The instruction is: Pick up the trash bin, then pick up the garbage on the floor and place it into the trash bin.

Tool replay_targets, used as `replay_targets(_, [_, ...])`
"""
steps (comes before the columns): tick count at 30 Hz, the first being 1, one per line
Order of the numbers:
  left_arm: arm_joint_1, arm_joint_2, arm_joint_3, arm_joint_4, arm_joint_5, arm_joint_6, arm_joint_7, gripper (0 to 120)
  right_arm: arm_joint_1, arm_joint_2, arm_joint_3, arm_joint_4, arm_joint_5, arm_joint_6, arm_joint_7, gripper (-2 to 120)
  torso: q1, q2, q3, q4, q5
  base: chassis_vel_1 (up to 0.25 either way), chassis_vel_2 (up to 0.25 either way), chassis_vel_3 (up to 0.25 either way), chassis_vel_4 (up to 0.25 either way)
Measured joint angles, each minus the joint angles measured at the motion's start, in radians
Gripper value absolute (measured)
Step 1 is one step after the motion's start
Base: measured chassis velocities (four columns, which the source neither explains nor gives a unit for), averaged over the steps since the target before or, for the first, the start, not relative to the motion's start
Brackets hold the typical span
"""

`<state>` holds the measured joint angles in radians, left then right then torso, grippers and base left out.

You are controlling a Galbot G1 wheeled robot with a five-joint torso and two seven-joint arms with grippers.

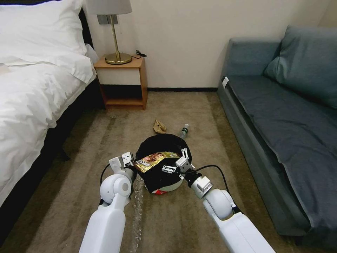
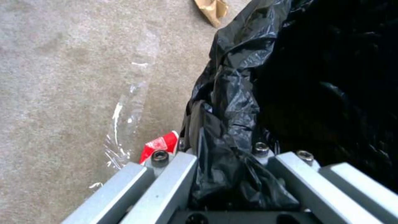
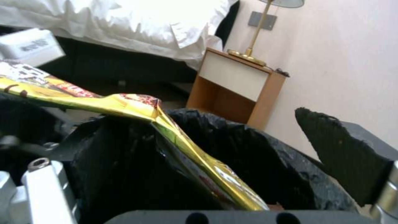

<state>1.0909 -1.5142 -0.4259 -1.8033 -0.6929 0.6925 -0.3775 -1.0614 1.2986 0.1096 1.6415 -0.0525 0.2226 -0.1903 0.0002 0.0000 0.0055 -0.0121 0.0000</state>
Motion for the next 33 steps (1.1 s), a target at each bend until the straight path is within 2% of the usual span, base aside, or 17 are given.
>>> replay_targets(7, [0.014, 0.004, 0.001, -0.023, -0.005, 0.008, -0.002, 3, 0.023, -0.001, -0.001, -0.016, -0.002, -0.006, 0.009, 100, 0.0, 0.0, 0.0, 0.0, 0.0, 0.0, 0.0, 0.0, 0.0])
replay_targets(15, [0.008, 0.005, 0.002, -0.024, -0.001, 0.009, -0.005, 3, 0.041, 0.0, 0.005, -0.049, -0.092, 0.012, 0.012, 100, 0.0, 0.0, 0.0, 0.0, 0.0, 0.0, 0.0, 0.0, 0.0])
replay_targets(33, [0.005, 0.006, -0.005, -0.002, 0.016, 0.006, -0.005, 3, 0.055, 0.0, 0.028, -0.024, -0.085, 0.011, 0.008, 100, 0.0, 0.0, 0.0, 0.0, 0.0, 0.0, 0.0, 0.0, 0.0])
